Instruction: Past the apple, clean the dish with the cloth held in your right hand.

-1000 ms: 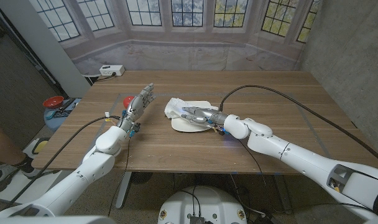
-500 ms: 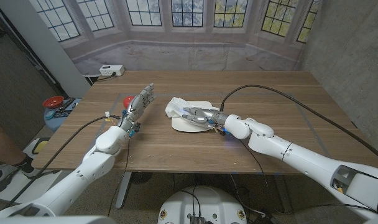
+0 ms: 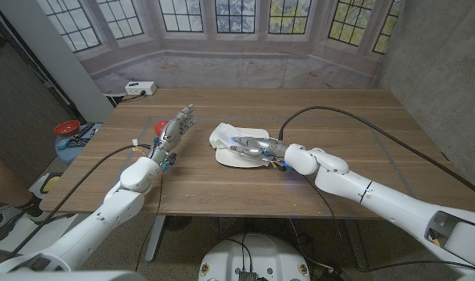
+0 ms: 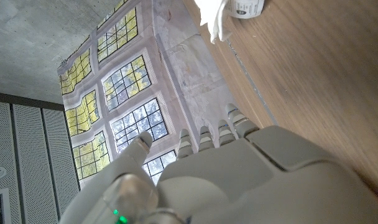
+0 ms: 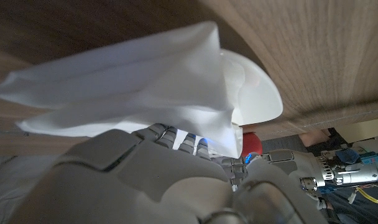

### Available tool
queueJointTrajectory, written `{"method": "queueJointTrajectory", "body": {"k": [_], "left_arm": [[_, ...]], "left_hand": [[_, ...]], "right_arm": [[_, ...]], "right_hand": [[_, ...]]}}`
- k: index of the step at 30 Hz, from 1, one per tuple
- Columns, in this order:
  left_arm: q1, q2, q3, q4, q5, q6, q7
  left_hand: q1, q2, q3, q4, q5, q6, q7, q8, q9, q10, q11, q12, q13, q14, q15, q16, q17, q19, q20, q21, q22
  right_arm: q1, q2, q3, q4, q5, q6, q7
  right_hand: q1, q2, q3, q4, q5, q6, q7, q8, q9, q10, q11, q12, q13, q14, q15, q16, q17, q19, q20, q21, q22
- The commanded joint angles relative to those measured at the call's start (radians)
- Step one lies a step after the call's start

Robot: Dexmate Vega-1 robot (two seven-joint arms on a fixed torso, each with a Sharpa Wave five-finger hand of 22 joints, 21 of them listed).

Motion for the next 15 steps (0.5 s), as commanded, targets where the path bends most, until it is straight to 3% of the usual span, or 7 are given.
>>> {"method": "queueJointTrajectory", "body": {"k": [1, 15], "left_arm": [[-0.01, -0.005, 0.004, 0.014, -0.001, 0.002, -0.005], [-0.014, -0.01, 0.003, 0.026, 0.0, -0.007, -0.004]], "left_hand": [[-0.005, -0.002, 0.007, 0.001, 0.003, 0.008, 0.0, 0.007, 0.002, 0.002, 0.001, 0.001, 0.002, 0.005, 0.002, 0.0, 0.001, 0.002, 0.001, 0.0, 0.002], [-0.007, -0.002, 0.009, 0.002, 0.003, 0.011, 0.001, 0.007, 0.002, 0.003, 0.001, 0.001, 0.002, 0.005, 0.001, 0.0, 0.001, 0.002, 0.0, 0.0, 0.002]], "right_arm": [[-0.024, -0.038, 0.013, -0.095, -0.005, -0.033, 0.043], [-0.045, -0.069, 0.029, -0.175, -0.02, -0.044, 0.082]], "right_hand": [[-0.003, 0.101, 0.0, -0.001, 0.008, 0.007, -0.002, 0.006, 0.002, 0.003, -0.002, 0.005, 0.002, 0.003, -0.008, 0.005, 0.002, 0.041, 0.013, 0.006, 0.006], [-0.002, 0.104, 0.001, -0.001, 0.009, 0.017, -0.001, 0.006, 0.001, 0.002, -0.001, 0.003, 0.002, 0.004, -0.01, 0.004, 0.002, 0.043, 0.011, 0.005, 0.006]]}}
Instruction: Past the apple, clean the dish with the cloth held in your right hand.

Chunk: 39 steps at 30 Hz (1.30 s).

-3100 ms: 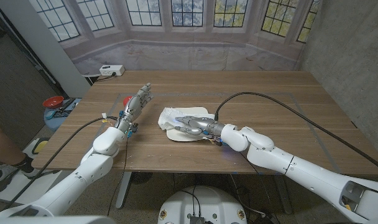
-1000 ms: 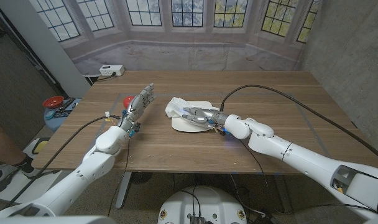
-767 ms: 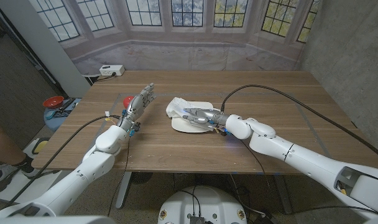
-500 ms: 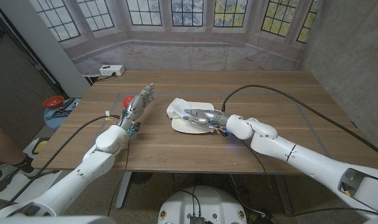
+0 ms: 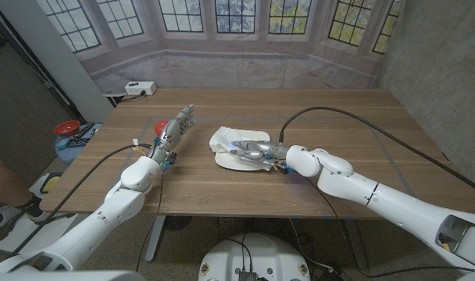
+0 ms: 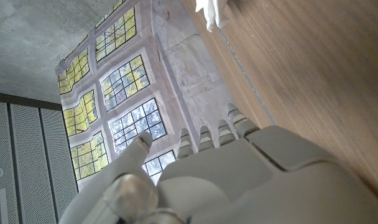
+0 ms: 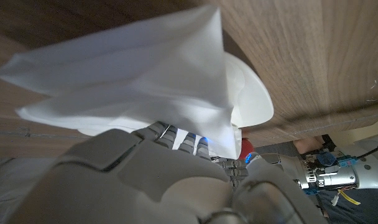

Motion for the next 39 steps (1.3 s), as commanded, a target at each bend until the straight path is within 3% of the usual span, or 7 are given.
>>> {"method": "queueJointTrajectory", "body": {"k": [1, 29, 39], "left_arm": [[-0.003, -0.003, 0.001, 0.009, -0.001, -0.007, 0.0], [-0.004, -0.008, 0.001, 0.02, -0.004, -0.012, 0.0], [0.001, -0.005, -0.001, 0.016, -0.005, -0.007, 0.003]], "left_hand": [[-0.007, -0.001, 0.009, 0.002, 0.003, 0.006, -0.004, 0.007, 0.002, 0.003, 0.0, 0.001, 0.002, 0.004, 0.001, 0.0, 0.001, 0.002, 0.0, 0.0, 0.002], [-0.007, 0.001, 0.015, 0.003, 0.004, 0.009, -0.001, 0.006, 0.002, 0.004, 0.0, 0.001, 0.002, 0.005, 0.0, 0.0, 0.001, 0.002, -0.001, 0.0, 0.002], [-0.008, 0.001, 0.017, 0.004, 0.004, 0.01, -0.002, 0.005, 0.002, 0.004, 0.002, 0.001, 0.002, 0.006, 0.0, 0.0, 0.001, 0.002, 0.0, 0.001, 0.002]], "right_arm": [[-0.016, -0.025, 0.015, -0.067, -0.009, -0.012, 0.036], [-0.083, -0.091, 0.062, -0.225, 0.005, -0.093, 0.1], [-0.091, -0.072, 0.049, -0.193, 0.003, -0.095, 0.078]], "right_hand": [[-0.002, 0.104, 0.002, -0.001, 0.009, 0.008, 0.001, 0.002, 0.001, 0.002, -0.001, 0.003, 0.002, 0.004, -0.01, 0.004, 0.002, 0.043, 0.011, 0.005, 0.006], [0.004, 0.112, 0.011, -0.003, 0.012, 0.011, 0.003, -0.002, 0.001, -0.005, 0.001, 0.0, 0.002, 0.003, -0.012, 0.001, 0.001, 0.046, 0.005, 0.004, 0.005], [0.006, 0.114, 0.015, -0.005, 0.013, 0.012, 0.003, -0.003, 0.001, -0.007, 0.001, -0.001, 0.002, 0.003, -0.012, 0.0, 0.001, 0.046, 0.006, 0.003, 0.005]]}}
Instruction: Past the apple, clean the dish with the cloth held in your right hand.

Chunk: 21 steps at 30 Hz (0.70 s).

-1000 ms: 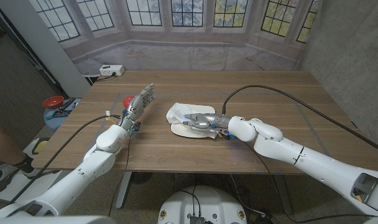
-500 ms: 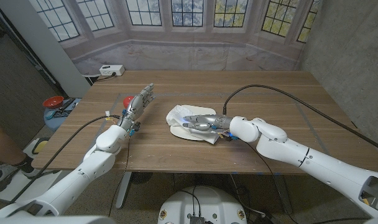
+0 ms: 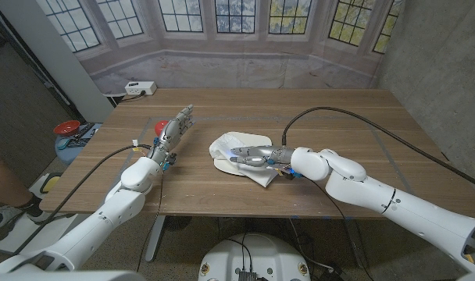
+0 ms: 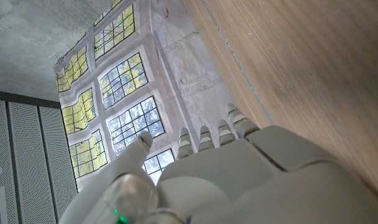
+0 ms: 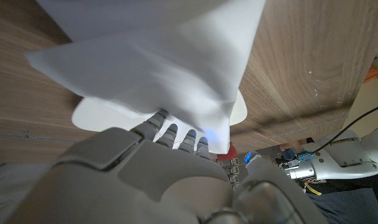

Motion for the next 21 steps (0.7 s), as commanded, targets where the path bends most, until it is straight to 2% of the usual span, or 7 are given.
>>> {"method": "queueJointTrajectory", "body": {"k": [1, 10, 21], "left_arm": [[0.004, 0.002, -0.002, -0.002, -0.003, 0.003, 0.003], [-0.011, -0.006, 0.002, 0.019, -0.003, -0.002, -0.007], [-0.026, -0.007, 0.006, 0.034, -0.006, 0.003, -0.018]], "left_hand": [[-0.008, 0.001, 0.006, 0.001, 0.004, 0.004, -0.007, 0.005, 0.002, 0.004, 0.002, 0.001, 0.002, 0.006, 0.0, 0.0, 0.001, 0.002, -0.001, 0.001, 0.002], [-0.008, 0.001, 0.007, 0.001, 0.004, 0.007, -0.007, 0.006, 0.002, 0.007, 0.002, 0.002, 0.002, 0.006, 0.001, 0.0, 0.001, 0.003, 0.0, 0.001, 0.002], [-0.009, 0.001, 0.008, 0.002, 0.003, 0.009, -0.006, 0.006, 0.002, 0.008, 0.0, 0.002, 0.002, 0.007, -0.002, 0.0, 0.001, 0.002, -0.002, 0.001, 0.002]], "right_arm": [[-0.014, 0.011, -0.006, 0.015, 0.001, -0.007, -0.018], [-0.006, 0.036, -0.034, 0.081, -0.044, 0.018, -0.067], [0.027, 0.088, -0.057, 0.159, -0.071, 0.031, -0.092]], "right_hand": [[0.007, 0.114, 0.008, 0.002, 0.005, 0.006, -0.003, -0.003, 0.003, -0.003, -0.002, -0.001, 0.002, 0.004, -0.011, 0.001, 0.001, -0.004, -0.023, 0.0, 0.002], [0.007, 0.114, 0.011, 0.003, 0.006, 0.001, -0.008, -0.006, 0.003, -0.006, 0.0, -0.002, 0.002, 0.0, -0.01, -0.001, 0.001, -0.007, -0.025, -0.002, 0.002], [0.005, 0.114, 0.014, 0.004, 0.006, -0.005, -0.009, -0.009, 0.003, -0.013, 0.004, -0.004, 0.002, -0.009, -0.008, -0.004, 0.002, -0.014, -0.025, -0.005, 0.003]]}}
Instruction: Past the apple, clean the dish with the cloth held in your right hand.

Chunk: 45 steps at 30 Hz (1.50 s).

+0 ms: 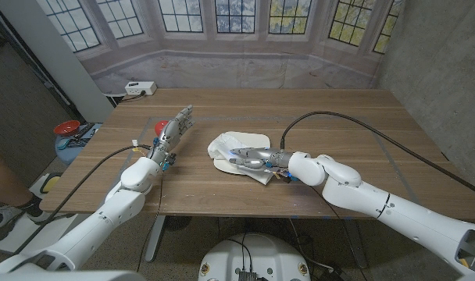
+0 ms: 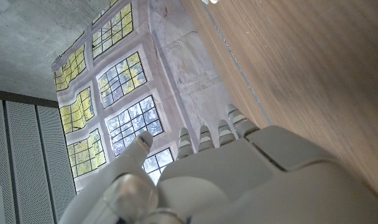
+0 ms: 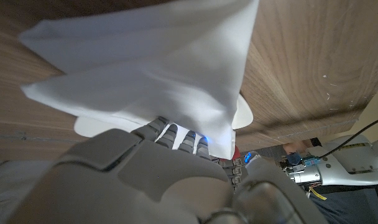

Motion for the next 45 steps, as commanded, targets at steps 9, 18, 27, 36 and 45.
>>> {"method": "queueJointTrajectory", "body": {"k": [9, 18, 27, 36, 45], "left_arm": [[-0.03, -0.006, 0.007, 0.026, -0.002, 0.007, -0.017], [-0.038, -0.008, 0.012, 0.029, 0.002, 0.013, -0.017], [-0.045, -0.01, 0.018, 0.029, 0.005, 0.022, -0.018], [-0.041, -0.006, 0.02, 0.019, 0.004, 0.035, -0.015], [-0.045, -0.008, 0.022, 0.022, 0.007, 0.033, -0.015]], "left_hand": [[-0.01, 0.0, 0.007, 0.0, 0.003, 0.003, 0.0, 0.005, 0.003, 0.005, -0.003, 0.002, 0.002, 0.004, 0.0, 0.0, 0.004, 0.002, -0.002, 0.001, 0.002], [-0.01, 0.0, 0.008, 0.0, 0.003, 0.006, 0.003, 0.006, 0.003, 0.005, -0.002, 0.001, 0.002, 0.004, 0.0, 0.0, 0.004, 0.002, -0.002, 0.001, 0.002], [-0.01, 0.001, 0.009, 0.001, 0.003, 0.012, 0.007, 0.008, 0.003, 0.005, -0.001, 0.001, 0.002, 0.004, 0.002, 0.0, 0.004, 0.002, -0.002, 0.001, 0.002], [-0.01, 0.001, 0.011, 0.001, 0.004, 0.016, 0.009, 0.008, 0.003, 0.005, 0.0, 0.001, 0.003, 0.005, 0.002, 0.0, 0.003, 0.002, -0.001, 0.001, 0.002], [-0.009, 0.002, 0.013, 0.0, 0.004, 0.022, 0.012, 0.01, 0.003, 0.005, 0.003, 0.001, 0.003, 0.006, 0.005, 0.0, 0.003, 0.003, -0.001, 0.001, 0.002]], "right_arm": [[0.082, 0.073, -0.024, 0.151, -0.004, 0.053, -0.022], [0.108, 0.072, -0.014, 0.192, 0.038, 0.056, -0.004], [0.127, 0.064, -0.005, 0.23, 0.054, 0.031, -0.012], [0.131, 0.051, 0.0, 0.239, 0.073, 0.007, -0.015], [0.129, 0.039, -0.001, 0.226, 0.087, -0.001, -0.015]], "right_hand": [[0.004, 0.114, 0.013, 0.002, 0.006, 0.001, -0.005, -0.004, 0.003, -0.006, -0.002, -0.002, 0.002, -0.007, -0.009, -0.003, 0.002, 0.0, -0.019, 0.006, 0.005], [0.003, 0.113, 0.015, 0.003, 0.006, 0.005, -0.003, -0.003, 0.003, -0.004, -0.002, -0.001, 0.002, -0.005, -0.011, -0.002, 0.003, 0.002, -0.019, 0.007, 0.005], [0.003, 0.112, 0.015, 0.003, 0.006, 0.008, 0.0, -0.002, 0.004, -0.004, -0.002, 0.0, 0.002, -0.005, -0.011, -0.002, 0.003, 0.003, -0.02, 0.008, 0.005], [0.002, 0.111, 0.016, 0.003, 0.006, 0.009, 0.0, -0.002, 0.004, -0.006, 0.0, -0.001, 0.003, -0.005, -0.011, -0.002, 0.003, 0.004, -0.02, 0.008, 0.005], [0.002, 0.11, 0.017, 0.002, 0.006, 0.015, 0.003, 0.0, 0.004, -0.002, 0.005, 0.0, 0.003, -0.002, -0.012, -0.001, 0.003, 0.011, -0.019, 0.01, 0.004]]}}
